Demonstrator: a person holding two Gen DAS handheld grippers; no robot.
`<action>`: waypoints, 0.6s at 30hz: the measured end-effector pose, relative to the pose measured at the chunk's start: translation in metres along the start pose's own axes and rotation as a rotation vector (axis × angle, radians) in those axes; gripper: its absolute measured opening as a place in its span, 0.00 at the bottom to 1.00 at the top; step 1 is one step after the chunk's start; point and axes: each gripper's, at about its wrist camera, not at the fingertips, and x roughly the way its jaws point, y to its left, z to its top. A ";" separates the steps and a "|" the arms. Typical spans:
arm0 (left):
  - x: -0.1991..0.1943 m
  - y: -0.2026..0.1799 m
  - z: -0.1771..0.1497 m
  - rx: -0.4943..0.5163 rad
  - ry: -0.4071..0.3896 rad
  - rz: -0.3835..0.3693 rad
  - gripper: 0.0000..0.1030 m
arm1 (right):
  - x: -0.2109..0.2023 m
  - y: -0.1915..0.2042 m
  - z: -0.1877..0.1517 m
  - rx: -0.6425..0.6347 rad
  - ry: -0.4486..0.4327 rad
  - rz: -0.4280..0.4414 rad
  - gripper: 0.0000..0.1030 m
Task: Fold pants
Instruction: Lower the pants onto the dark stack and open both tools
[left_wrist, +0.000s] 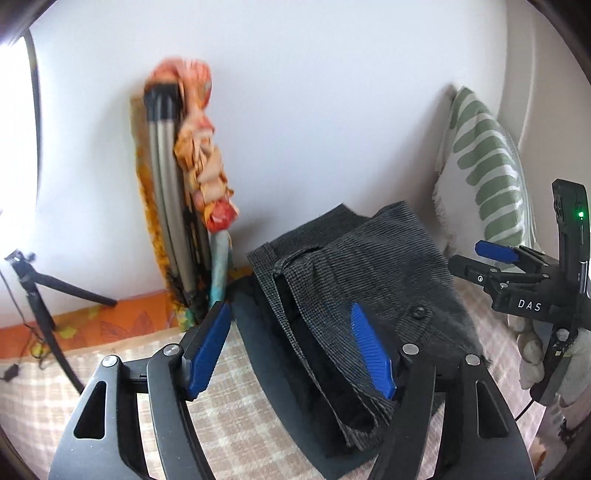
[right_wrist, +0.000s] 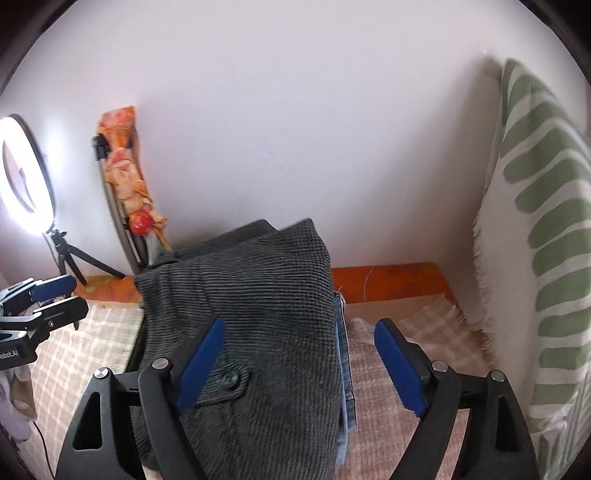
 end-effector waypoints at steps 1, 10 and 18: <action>-0.008 -0.002 -0.001 0.006 -0.011 -0.001 0.66 | -0.007 0.002 0.000 -0.002 -0.008 0.003 0.83; -0.073 -0.025 -0.012 0.049 -0.098 -0.018 0.76 | -0.078 0.026 -0.006 -0.028 -0.089 0.016 0.90; -0.124 -0.037 -0.030 0.073 -0.140 -0.051 0.78 | -0.129 0.047 -0.032 -0.065 -0.124 0.014 0.98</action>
